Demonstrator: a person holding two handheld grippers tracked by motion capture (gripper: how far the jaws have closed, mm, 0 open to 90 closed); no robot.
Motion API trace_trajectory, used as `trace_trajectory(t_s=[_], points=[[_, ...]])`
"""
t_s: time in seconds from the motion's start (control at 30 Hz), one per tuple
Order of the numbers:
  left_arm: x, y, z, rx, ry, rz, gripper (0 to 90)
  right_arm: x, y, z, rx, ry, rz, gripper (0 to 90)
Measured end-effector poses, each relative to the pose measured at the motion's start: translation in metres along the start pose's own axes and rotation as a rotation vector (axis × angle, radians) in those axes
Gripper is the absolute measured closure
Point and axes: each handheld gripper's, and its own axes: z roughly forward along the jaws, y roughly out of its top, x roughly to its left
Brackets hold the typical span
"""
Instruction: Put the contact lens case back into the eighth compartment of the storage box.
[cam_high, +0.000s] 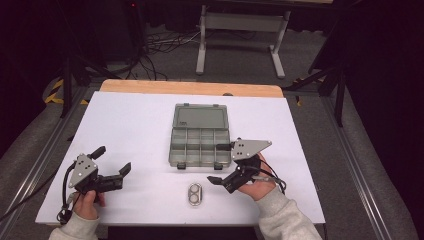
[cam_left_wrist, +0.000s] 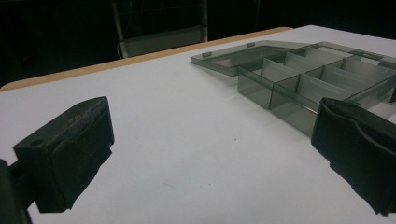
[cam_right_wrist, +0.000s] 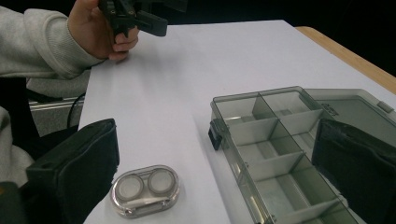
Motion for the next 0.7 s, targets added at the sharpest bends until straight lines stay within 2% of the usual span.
trace_trajectory(t_s=[0.53,0.7], points=[[0.0,0.0,0.0,0.001,-0.001,-0.001,0.2,0.001,0.009,0.023,0.011,0.062,-0.016,1.7],[0.0,0.0,0.0,0.003,-0.004,-0.001,0.2,0.0,0.01,0.032,0.038,0.087,-0.029,2.5]])
